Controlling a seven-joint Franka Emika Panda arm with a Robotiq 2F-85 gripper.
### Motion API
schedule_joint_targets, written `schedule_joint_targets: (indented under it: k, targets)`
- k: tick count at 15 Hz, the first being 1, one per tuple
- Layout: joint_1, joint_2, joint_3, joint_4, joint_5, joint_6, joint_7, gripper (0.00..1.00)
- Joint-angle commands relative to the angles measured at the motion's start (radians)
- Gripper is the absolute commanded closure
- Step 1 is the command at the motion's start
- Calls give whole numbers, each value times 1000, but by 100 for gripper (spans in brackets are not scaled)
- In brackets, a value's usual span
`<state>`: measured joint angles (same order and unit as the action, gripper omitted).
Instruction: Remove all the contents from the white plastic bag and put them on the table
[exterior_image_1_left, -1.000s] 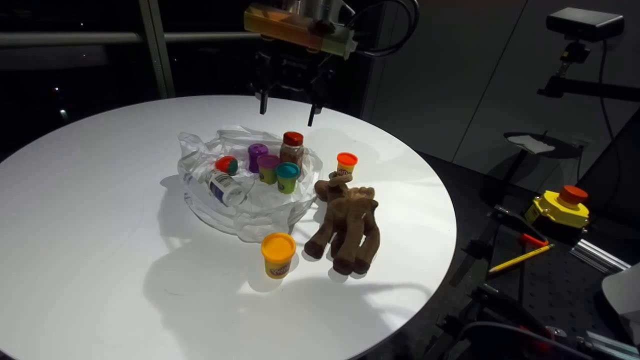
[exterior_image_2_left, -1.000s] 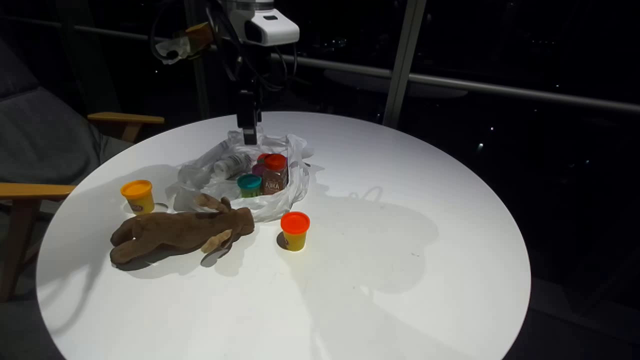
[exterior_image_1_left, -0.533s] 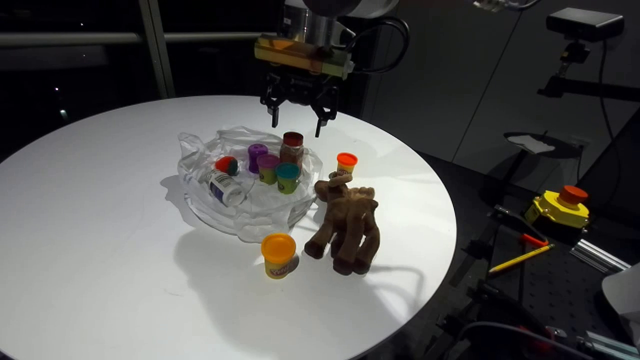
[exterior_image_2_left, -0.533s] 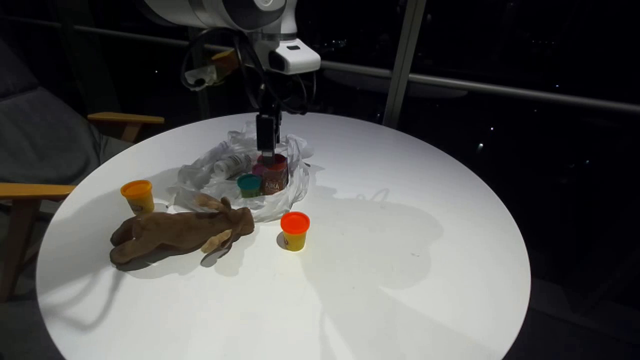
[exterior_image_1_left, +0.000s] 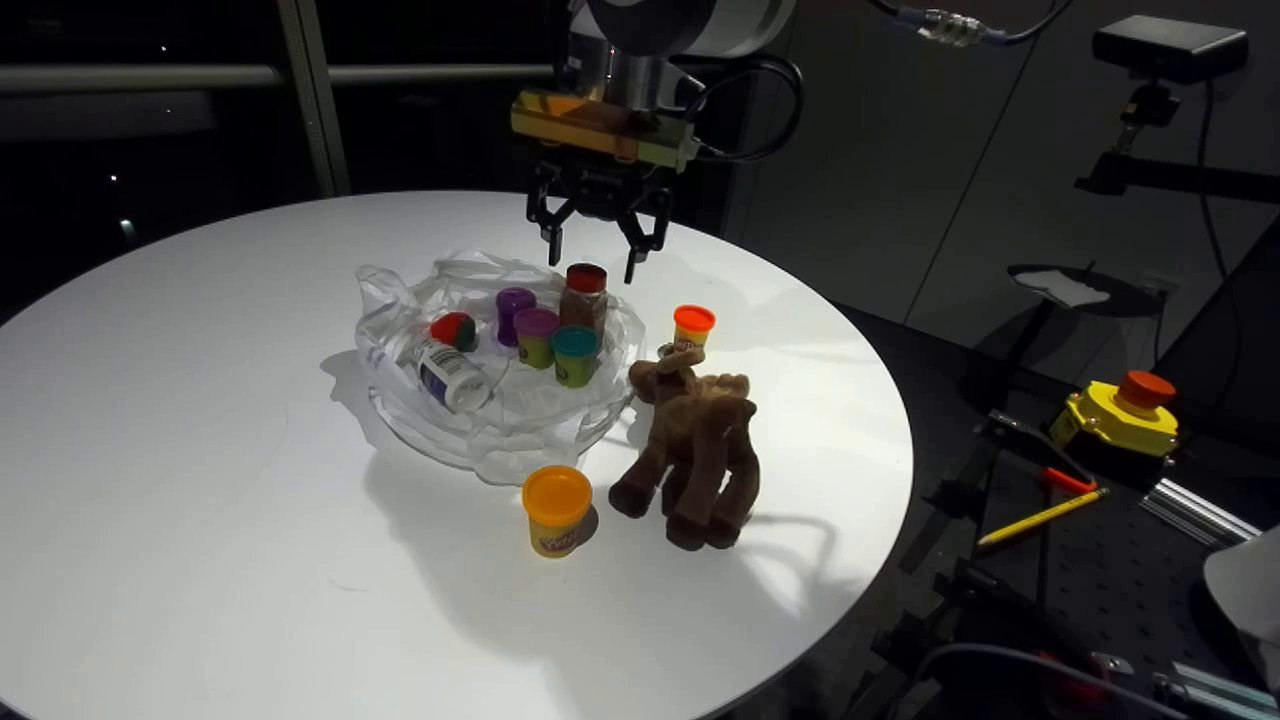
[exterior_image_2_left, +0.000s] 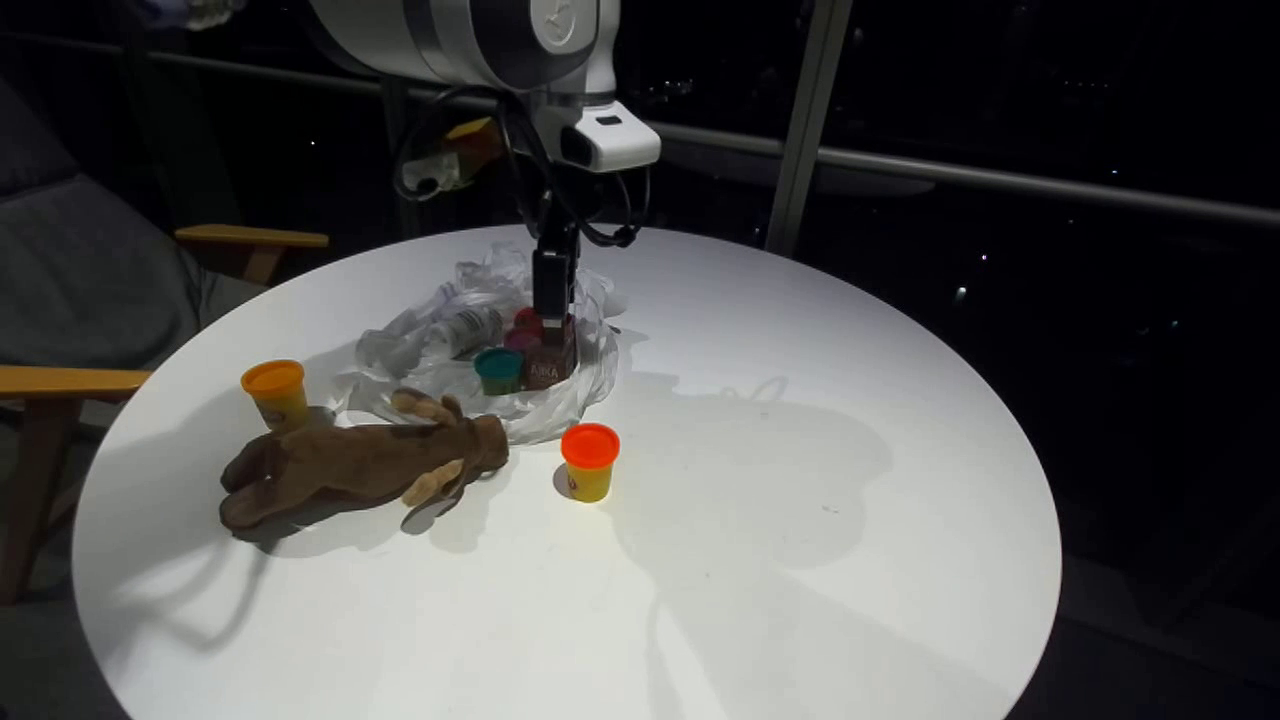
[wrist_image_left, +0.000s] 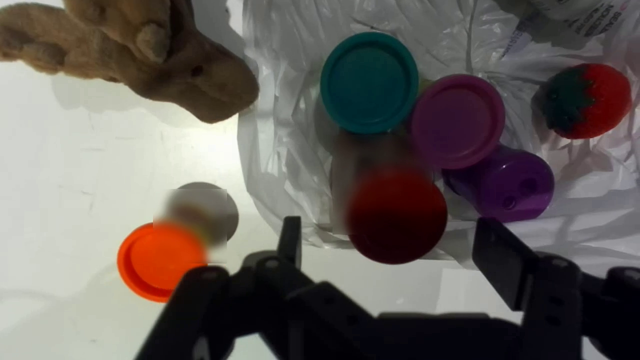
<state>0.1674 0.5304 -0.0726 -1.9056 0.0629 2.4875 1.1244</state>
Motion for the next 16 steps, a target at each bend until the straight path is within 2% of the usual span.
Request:
schedule_joint_targets:
  k: [1, 5, 6, 12, 16]
  targets:
    - [-29, 7, 22, 32, 36, -17, -36, 42]
    - [-46, -9, 36, 18, 72, -7, -61, 74]
    - [-51, -12, 41, 15, 86, -3, -73, 78]
    - [-64, -38, 59, 0, 146, -5, -119, 78]
    - [-29, -174, 37, -74, 107, -26, -84, 78]
